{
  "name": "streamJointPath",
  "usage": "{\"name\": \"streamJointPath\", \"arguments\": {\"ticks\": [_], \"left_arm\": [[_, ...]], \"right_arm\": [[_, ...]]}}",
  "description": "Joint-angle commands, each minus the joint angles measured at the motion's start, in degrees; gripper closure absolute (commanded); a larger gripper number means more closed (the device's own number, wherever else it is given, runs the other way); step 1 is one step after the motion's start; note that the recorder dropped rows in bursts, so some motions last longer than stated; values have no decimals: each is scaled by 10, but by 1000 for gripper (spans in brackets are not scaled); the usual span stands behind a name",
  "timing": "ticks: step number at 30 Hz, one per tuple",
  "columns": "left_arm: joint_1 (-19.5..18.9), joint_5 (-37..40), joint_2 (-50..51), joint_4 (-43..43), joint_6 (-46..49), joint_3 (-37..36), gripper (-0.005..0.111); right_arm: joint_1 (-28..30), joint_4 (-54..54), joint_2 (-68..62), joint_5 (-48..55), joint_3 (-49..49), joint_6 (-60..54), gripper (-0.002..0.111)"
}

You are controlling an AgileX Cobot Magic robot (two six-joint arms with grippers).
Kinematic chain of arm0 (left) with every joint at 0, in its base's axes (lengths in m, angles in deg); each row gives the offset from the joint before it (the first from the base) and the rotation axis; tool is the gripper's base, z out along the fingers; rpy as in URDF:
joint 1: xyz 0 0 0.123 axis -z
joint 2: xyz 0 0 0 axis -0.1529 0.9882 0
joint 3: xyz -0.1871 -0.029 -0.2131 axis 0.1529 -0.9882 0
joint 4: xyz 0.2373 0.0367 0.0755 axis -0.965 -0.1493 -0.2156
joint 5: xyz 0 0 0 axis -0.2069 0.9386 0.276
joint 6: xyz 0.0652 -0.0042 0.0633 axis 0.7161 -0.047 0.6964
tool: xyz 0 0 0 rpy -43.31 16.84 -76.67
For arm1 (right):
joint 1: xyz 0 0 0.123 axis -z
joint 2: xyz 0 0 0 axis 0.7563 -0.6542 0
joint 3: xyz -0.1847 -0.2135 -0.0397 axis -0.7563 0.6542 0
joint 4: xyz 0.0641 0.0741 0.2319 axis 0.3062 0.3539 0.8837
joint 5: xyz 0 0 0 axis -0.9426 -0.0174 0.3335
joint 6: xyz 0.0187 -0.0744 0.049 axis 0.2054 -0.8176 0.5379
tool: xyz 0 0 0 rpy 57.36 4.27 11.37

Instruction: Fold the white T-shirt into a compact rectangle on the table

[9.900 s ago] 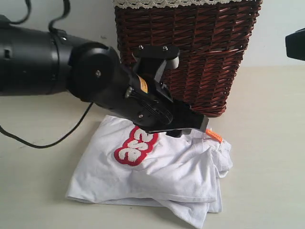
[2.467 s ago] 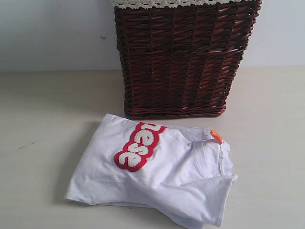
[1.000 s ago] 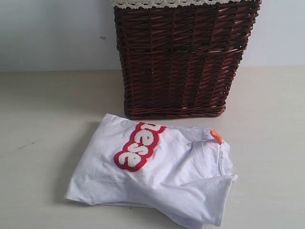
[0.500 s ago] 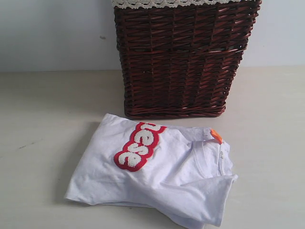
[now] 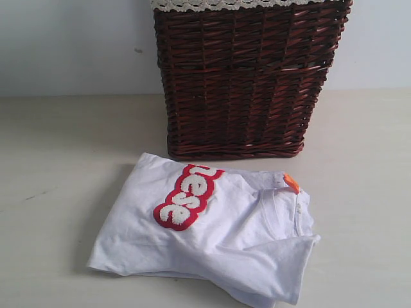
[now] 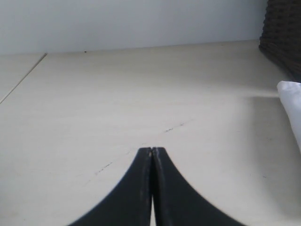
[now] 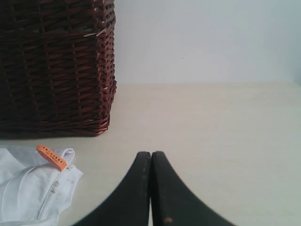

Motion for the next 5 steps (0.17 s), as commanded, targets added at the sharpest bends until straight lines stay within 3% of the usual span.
{"name": "streamJointPath", "arguments": {"ticks": [1,5], "left_arm": [[-2,-5,-3,4,0,0,107],[-2,-5,-3,4,0,0,107]], "right_arm": [[-2,3,2,-2,3,-1,108],[-2,3,2,-2,3,-1,108]]}}
